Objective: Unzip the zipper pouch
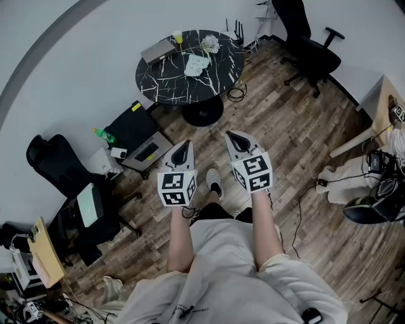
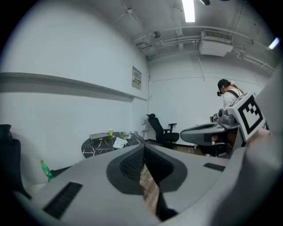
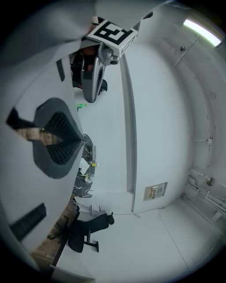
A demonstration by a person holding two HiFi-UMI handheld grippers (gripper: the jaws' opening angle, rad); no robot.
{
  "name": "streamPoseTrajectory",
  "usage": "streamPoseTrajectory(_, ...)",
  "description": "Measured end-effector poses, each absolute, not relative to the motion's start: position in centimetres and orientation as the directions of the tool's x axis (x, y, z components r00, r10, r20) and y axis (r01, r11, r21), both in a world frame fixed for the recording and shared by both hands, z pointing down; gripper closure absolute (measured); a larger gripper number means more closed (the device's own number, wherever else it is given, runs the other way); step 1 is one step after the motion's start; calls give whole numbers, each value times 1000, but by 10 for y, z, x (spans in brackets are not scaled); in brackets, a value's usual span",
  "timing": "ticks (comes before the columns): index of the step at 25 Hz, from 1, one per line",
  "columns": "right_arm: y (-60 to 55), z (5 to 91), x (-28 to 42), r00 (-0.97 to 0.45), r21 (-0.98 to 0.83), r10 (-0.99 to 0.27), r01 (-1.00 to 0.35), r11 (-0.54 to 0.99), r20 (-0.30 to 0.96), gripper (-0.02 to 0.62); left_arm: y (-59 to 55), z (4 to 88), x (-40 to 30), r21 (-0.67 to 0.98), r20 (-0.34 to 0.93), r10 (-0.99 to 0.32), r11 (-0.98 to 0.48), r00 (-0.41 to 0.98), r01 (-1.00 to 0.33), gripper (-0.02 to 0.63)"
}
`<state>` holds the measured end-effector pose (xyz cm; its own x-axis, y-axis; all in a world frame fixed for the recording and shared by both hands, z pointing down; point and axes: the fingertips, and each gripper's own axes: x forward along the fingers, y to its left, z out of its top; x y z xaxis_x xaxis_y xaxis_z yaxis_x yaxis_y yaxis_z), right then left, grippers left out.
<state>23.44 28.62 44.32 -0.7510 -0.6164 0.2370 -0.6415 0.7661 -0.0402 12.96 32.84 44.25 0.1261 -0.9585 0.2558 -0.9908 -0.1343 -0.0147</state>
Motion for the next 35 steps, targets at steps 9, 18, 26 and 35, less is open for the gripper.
streamPoseTrajectory(9,286,451,226,-765,-73,-595,-627,776,245,591,328,449,126,-8,256,-958,-138,132,-990,583)
streamPoseTrajectory(18,279,457,236,-775,-114,-582,-620,776,247,538,318,456,131,-17,277,-950,-157,146,-987,573)
streamPoseTrajectory(26,275,466,233,-788,-162,-550,-603,781,276,376,314,461,120,18,283,-949,-139,139,-990,417)
streamPoseTrajectory(35,261,472,235,-789,-220,-557,-610,761,260,376,300,466,104,59,286,-950,-115,127,-992,414)
